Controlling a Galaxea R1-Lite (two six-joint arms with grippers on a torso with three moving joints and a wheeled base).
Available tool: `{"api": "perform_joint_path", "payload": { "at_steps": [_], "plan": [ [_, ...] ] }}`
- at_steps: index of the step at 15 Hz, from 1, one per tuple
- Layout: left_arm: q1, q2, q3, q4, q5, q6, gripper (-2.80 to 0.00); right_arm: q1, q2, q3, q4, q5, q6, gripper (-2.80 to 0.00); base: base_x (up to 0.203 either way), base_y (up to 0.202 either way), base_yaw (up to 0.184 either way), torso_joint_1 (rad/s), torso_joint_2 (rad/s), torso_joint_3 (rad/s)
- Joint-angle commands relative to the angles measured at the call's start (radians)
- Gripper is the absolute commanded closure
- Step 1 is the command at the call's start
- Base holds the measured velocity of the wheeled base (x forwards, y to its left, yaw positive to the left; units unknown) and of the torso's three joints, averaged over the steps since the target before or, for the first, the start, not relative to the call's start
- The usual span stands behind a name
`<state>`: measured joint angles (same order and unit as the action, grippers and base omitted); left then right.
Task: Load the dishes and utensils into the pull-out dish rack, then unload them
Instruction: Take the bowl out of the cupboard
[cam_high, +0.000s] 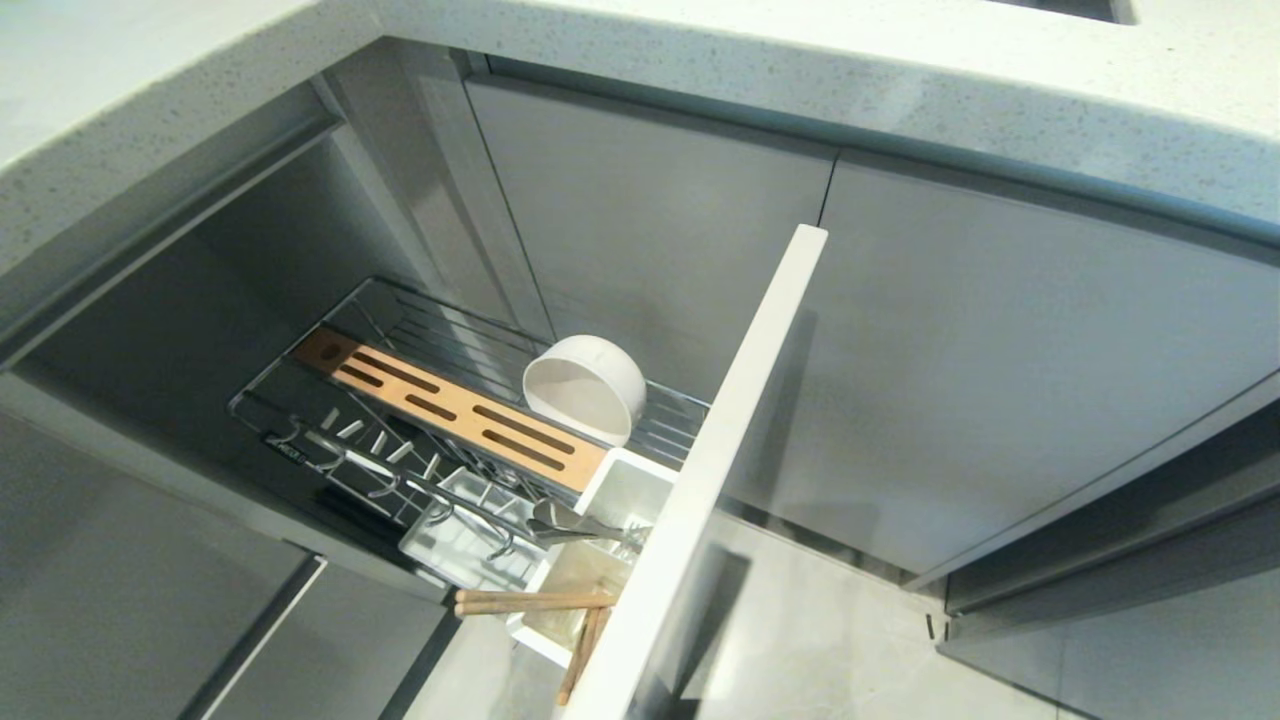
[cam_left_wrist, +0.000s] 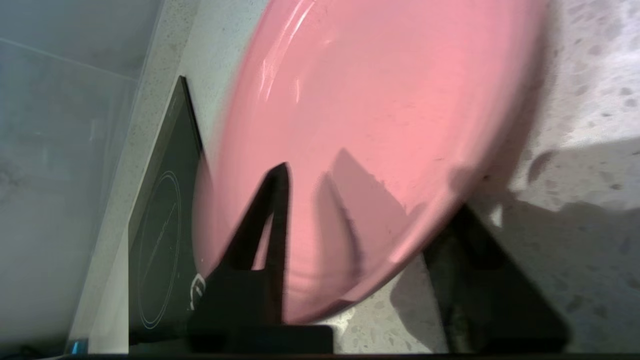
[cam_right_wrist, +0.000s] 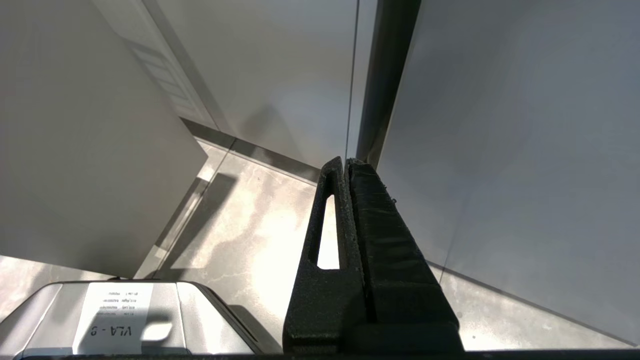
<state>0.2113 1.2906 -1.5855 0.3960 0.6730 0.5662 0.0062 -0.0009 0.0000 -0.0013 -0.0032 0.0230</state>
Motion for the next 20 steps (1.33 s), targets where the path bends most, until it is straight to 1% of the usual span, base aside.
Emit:
{"api": "perform_joint_path", "payload": {
  "at_steps": [1,2,3,5,7,8,10,11,12,13,15,16,17,18,19,20],
  "plan": [
    [-0.014,-0.005,-0.004,0.003,-0.001,0.003,-2.8,0.0,0.001,0.002,0.0,0.0,0.0,0.0,0.0,0.0,0.0,0.0,0.0,0.0],
    [-0.027,-0.01,-0.004,0.003,-0.008,0.001,-2.8,0.0,0.001,0.002,0.0,0.0,0.0,0.0,0.0,0.0,0.0,0.0,0.0,0.0],
    [-0.04,-0.026,-0.004,0.002,-0.04,-0.002,-2.8,0.0,0.001,0.002,0.0,0.0,0.0,0.0,0.0,0.0,0.0,0.0,0.0,0.0],
    [-0.065,-0.055,-0.006,-0.003,-0.128,-0.022,-2.8,0.0,0.001,0.002,0.0,0.0,0.0,0.0,0.0,0.0,0.0,0.0,0.0,0.0],
    [-0.086,-0.082,-0.019,-0.001,-0.241,-0.06,-2.8,0.0,0.001,0.002,0.0,0.0,0.0,0.0,0.0,0.0,0.0,0.0,0.0,0.0],
    [-0.092,-0.094,-0.026,-0.001,-0.306,-0.093,-2.8,0.0,0.001,0.002,0.0,0.0,0.0,0.0,0.0,0.0,0.0,0.0,0.0,0.0],
    [-0.102,-0.116,-0.04,0.0,-0.398,-0.196,-2.8,0.0,0.001,0.002,0.0,0.0,0.0,0.0,0.0,0.0,0.0,0.0,0.0,0.0],
    [-0.103,-0.124,-0.042,0.0,-0.419,-0.249,-2.8,0.0,0.001,0.002,0.0,0.0,0.0,0.0,0.0,0.0,0.0,0.0,0.0,0.0],
    [-0.107,-0.136,-0.043,-0.002,-0.447,-0.323,-2.8,0.0,0.001,0.002,0.0,0.0,0.0,0.0,0.0,0.0,0.0,0.0,0.0,0.0],
    [-0.114,-0.151,-0.043,-0.005,-0.48,-0.423,-2.8,0.0,0.001,0.002,0.0,0.0,0.0,0.0,0.0,0.0,0.0,0.0,0.0,0.0],
    [-0.127,-0.192,-0.036,-0.017,-0.52,-0.654,-2.8,0.0,0.001,0.002,0.0,0.0,0.0,0.0,0.0,0.0,0.0,0.0,0.0,0.0],
    [-0.138,-0.216,-0.023,-0.031,-0.526,-0.772,0.0,0.0,0.001,0.002,0.0,0.0,0.0,0.0,0.0,0.0,0.0,0.0,0.0,0.0],
    [-0.162,-0.252,0.006,-0.06,-0.53,-0.878,0.0,0.0,0.001,0.002,0.0,0.0,0.0,0.0,0.0,0.0,0.0,0.0,0.0,0.0],
    [-0.184,-0.27,0.023,-0.115,-0.531,-0.966,0.0,0.0,0.001,0.002,0.0,0.0,0.0,0.0,0.0,0.0,0.0,0.0,0.0,0.0],
    [-0.196,-0.274,0.025,-0.219,-0.526,-1.035,0.0,0.0,0.001,0.002,0.0,0.0,0.0,0.0,0.0,0.0,0.0,0.0,0.0,0.0],
    [-0.219,-0.276,0.027,-0.315,-0.499,-1.102,0.0,0.0,0.001,0.002,0.0,0.0,0.0,0.0,0.0,0.0,0.0,0.0,0.0,0.0]
  ]
}}
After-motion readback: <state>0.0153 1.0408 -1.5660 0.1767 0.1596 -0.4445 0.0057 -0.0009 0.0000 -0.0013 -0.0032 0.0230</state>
